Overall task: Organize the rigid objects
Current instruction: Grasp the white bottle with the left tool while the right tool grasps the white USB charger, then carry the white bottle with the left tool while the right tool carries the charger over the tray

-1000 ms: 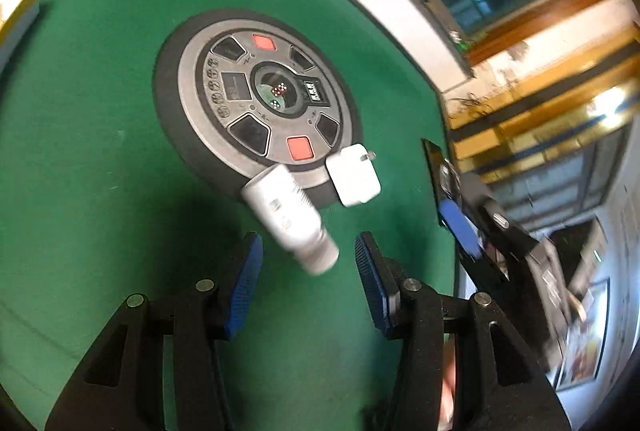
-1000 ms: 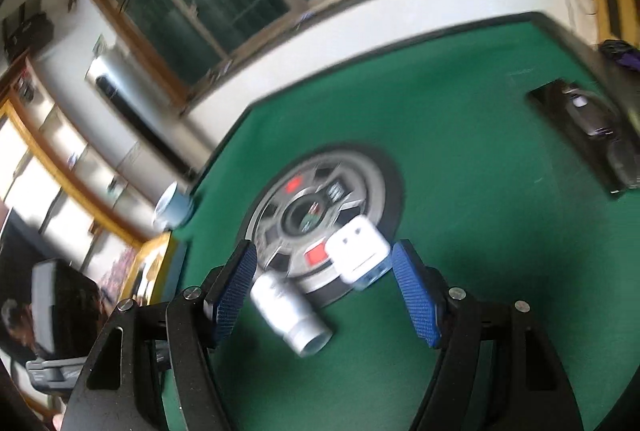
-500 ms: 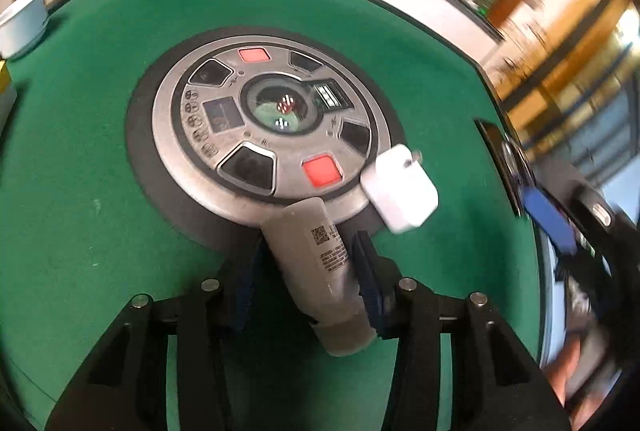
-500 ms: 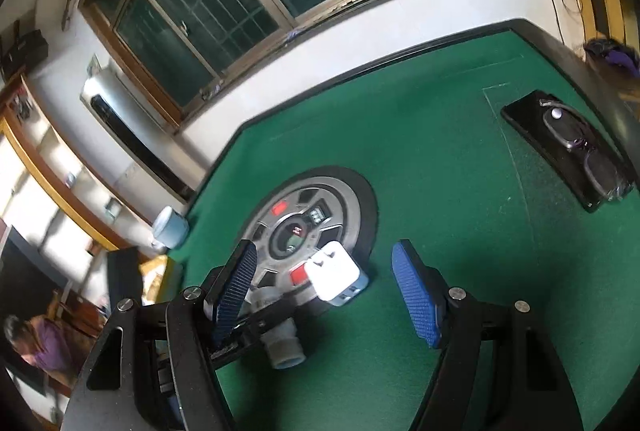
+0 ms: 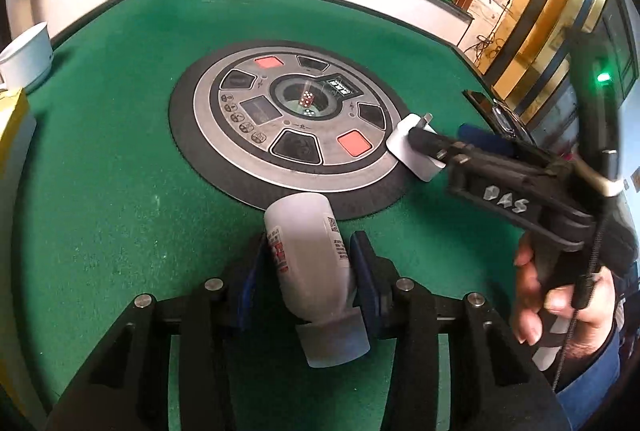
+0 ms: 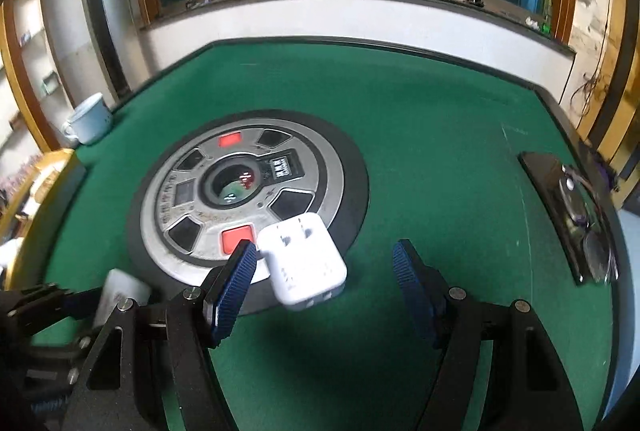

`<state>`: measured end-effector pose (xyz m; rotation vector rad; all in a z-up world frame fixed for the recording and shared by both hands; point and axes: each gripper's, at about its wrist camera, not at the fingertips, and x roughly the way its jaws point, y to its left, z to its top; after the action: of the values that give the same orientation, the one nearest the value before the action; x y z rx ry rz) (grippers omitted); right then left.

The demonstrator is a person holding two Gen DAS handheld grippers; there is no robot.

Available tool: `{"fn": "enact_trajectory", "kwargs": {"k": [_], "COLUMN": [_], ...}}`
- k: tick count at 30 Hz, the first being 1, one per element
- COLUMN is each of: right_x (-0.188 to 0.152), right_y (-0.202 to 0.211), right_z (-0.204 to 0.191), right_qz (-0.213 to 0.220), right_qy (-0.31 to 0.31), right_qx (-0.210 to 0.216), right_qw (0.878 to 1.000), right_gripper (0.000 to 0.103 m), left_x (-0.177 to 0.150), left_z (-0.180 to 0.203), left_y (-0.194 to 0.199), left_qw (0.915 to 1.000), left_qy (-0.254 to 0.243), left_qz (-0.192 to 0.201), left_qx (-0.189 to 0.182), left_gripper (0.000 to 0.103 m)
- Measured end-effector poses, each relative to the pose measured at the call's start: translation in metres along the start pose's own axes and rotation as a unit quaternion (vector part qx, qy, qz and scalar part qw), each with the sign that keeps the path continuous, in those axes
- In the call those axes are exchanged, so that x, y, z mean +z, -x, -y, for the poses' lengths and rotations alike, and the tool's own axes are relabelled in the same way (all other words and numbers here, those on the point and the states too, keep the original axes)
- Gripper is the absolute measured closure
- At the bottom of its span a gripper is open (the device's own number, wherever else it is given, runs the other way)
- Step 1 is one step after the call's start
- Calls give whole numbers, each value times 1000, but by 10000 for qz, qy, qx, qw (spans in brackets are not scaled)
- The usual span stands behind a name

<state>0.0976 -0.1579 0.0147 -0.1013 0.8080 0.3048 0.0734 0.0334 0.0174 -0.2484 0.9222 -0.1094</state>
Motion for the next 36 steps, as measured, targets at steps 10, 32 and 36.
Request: {"fn": "enact_trajectory", "kwargs": {"k": [10, 32, 36], "right_x": [-6, 9, 8], "right_y": [-4, 44, 46], "right_z": [-2, 7, 0], "right_qz": [-272, 448, 449], "right_qy": [80, -750, -744], "right_qx": [179, 695, 896], "right_qw": [9994, 9937, 9922], "right_gripper": [62, 63, 63], "left_x": [0, 1, -8], "left_z": [4, 34, 35], "left_y": [0, 45, 74], "left_qw": [9999, 9853, 9761], "left_qy": [-101, -603, -665], "left_qz": [127, 1348, 1741], "left_qx": [44, 857, 1119], "left_gripper": [66, 70, 70]}}
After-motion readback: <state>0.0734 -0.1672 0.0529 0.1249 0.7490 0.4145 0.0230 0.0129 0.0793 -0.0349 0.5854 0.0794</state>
